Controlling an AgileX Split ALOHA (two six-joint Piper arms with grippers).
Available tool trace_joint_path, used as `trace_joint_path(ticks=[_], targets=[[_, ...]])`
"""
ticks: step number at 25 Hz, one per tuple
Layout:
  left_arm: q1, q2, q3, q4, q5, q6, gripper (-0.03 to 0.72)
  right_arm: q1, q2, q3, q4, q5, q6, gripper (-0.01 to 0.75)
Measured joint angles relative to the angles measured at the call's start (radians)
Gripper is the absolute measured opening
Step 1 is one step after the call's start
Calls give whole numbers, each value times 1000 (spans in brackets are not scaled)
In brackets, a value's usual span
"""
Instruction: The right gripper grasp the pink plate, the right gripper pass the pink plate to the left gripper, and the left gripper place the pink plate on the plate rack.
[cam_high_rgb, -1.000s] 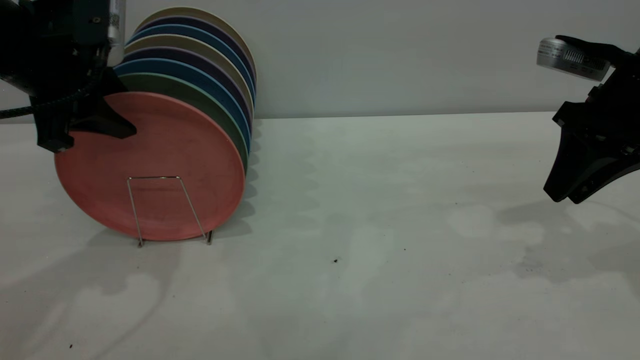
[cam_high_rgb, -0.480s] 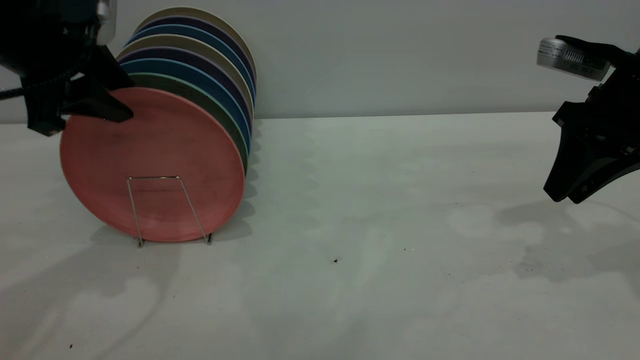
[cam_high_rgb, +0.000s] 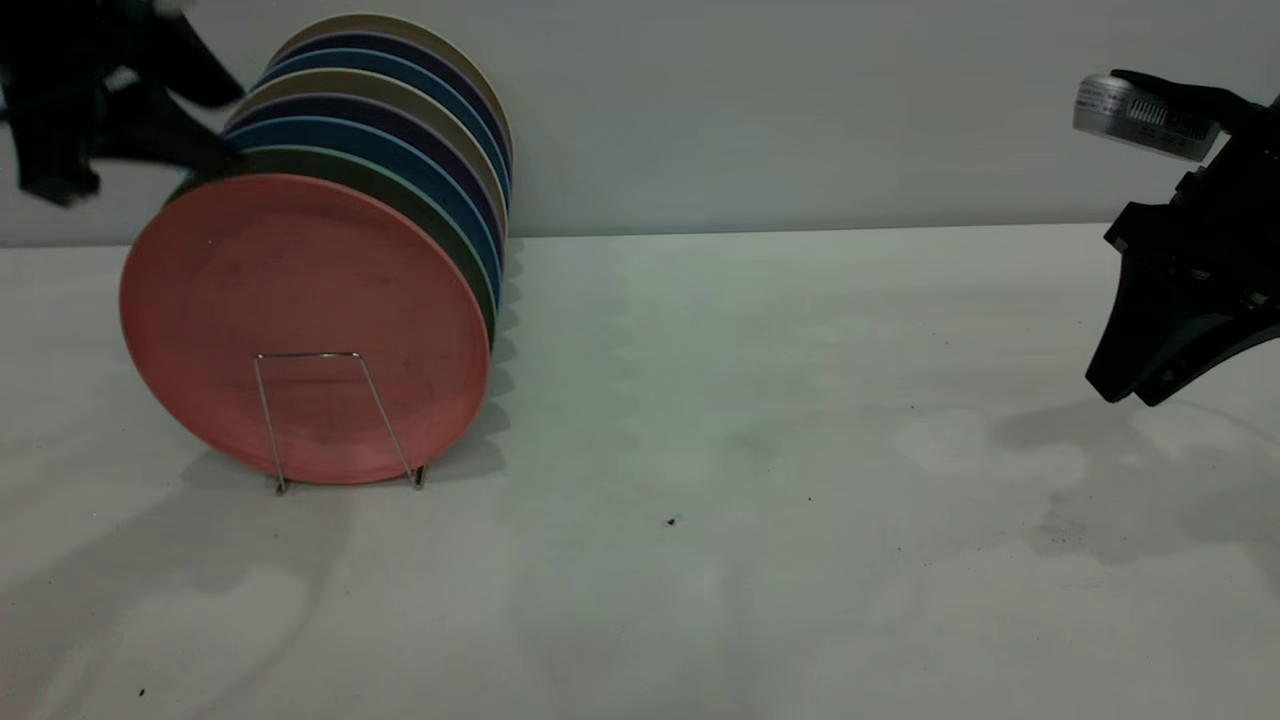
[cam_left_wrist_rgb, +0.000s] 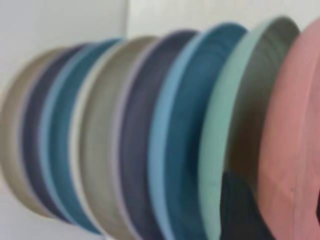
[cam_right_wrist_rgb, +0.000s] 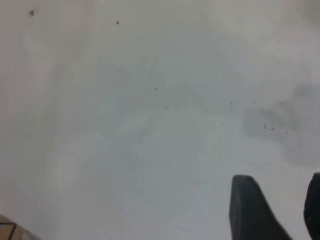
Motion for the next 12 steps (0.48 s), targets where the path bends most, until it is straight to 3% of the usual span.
trace_joint_path(ticks=[5, 9, 12], targets=[[0, -115, 0, -2, 48, -144, 406, 0, 0, 0, 115, 44, -136, 287], [0, -164, 0, -2, 55, -506, 406, 0, 0, 0, 235, 135, -249, 287], [0, -176, 0, 24, 65, -846, 406, 0, -2, 0, 266, 161, -227, 287]])
